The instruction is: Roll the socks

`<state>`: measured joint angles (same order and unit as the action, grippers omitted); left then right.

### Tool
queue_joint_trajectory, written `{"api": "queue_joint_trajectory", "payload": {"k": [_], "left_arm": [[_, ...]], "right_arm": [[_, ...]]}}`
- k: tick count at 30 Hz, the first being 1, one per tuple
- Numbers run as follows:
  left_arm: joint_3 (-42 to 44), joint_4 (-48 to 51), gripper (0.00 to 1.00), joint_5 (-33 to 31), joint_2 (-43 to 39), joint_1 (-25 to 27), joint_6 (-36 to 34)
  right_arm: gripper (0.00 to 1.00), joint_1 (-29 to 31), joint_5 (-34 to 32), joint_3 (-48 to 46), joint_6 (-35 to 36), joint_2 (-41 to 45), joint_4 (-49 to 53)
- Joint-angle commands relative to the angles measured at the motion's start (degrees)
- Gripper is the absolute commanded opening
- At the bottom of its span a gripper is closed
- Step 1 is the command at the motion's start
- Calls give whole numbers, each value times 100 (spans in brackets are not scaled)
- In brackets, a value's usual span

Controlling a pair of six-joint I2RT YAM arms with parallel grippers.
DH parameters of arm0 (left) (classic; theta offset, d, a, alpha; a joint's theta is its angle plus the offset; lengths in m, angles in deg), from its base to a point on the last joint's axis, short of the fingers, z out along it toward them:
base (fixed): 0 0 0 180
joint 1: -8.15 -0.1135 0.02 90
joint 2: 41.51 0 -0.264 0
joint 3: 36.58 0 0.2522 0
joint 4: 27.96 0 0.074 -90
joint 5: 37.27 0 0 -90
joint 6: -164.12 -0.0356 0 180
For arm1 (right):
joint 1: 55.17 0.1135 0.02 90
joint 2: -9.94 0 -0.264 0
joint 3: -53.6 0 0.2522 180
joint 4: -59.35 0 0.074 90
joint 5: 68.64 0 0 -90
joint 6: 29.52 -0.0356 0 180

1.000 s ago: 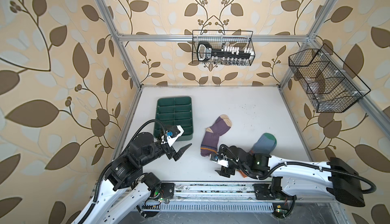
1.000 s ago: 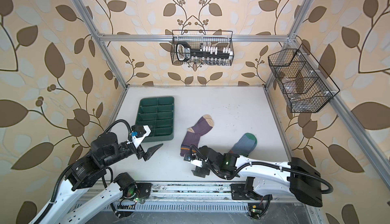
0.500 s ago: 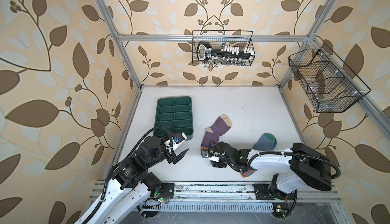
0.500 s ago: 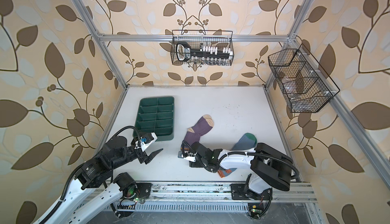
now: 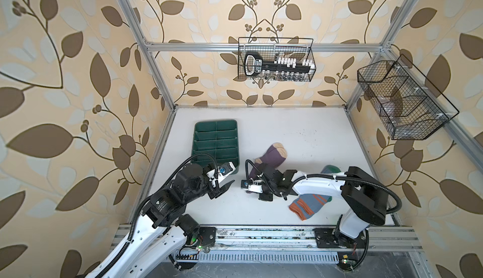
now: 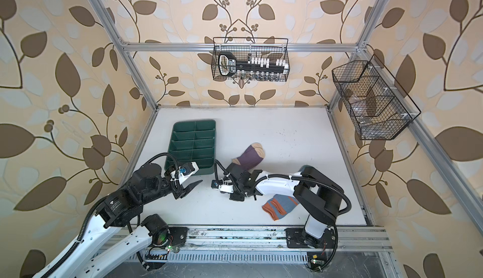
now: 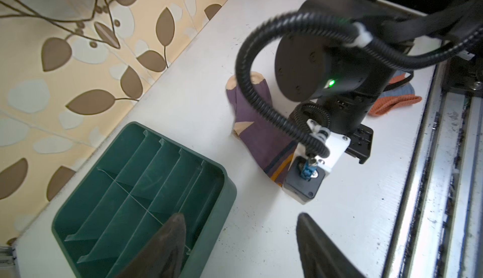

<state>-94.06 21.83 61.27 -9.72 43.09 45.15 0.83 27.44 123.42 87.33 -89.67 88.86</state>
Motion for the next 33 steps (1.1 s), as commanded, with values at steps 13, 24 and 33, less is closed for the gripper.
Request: {"api": "queue_joint_trajectory", "payload": {"k": [13,24,33], "left_arm": [[-1492,518,68,-50,822,614,-1046],[198,-939,60,-1827,2488,3321,-1262],[936,-3111,48,-2445,3841,3494,-875]], "right_arm": [[0,-913,1451,1276,-609,-1166,2700],[0,-1636,2383,1771,-135,-1605,3336],[0,-1758,2444,1777,-107,-1638,3312]]}}
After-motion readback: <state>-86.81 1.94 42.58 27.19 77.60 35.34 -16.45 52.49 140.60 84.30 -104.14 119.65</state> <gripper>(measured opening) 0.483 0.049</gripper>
